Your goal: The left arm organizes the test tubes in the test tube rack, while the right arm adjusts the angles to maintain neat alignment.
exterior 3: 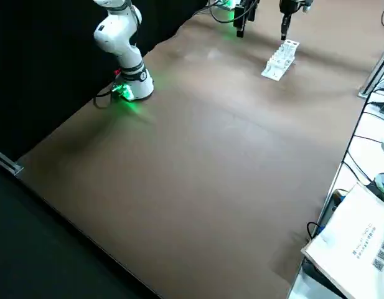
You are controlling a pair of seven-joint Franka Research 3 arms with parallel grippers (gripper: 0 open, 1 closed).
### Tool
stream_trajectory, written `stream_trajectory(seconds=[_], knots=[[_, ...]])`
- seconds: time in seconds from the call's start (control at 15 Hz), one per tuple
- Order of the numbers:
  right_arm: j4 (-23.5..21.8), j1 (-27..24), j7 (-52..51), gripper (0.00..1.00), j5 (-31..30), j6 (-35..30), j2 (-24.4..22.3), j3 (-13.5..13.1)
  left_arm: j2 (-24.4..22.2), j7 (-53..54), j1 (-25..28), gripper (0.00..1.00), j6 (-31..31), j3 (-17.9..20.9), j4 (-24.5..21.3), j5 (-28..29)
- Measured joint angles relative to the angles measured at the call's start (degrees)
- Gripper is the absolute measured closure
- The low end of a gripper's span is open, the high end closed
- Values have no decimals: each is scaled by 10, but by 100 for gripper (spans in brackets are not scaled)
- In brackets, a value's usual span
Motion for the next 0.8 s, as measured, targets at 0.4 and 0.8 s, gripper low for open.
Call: stream_trajectory(seconds=[0.4, 0.8], knots=[[0, -6, 0, 0, -1, 28, 0, -1, -46, -1, 1, 82, -38, 1, 2, 0], [0, -8, 0, 0, -4, 24, 0, 2, -79, -1, 6, 82, -52, 22, 2, 0]])
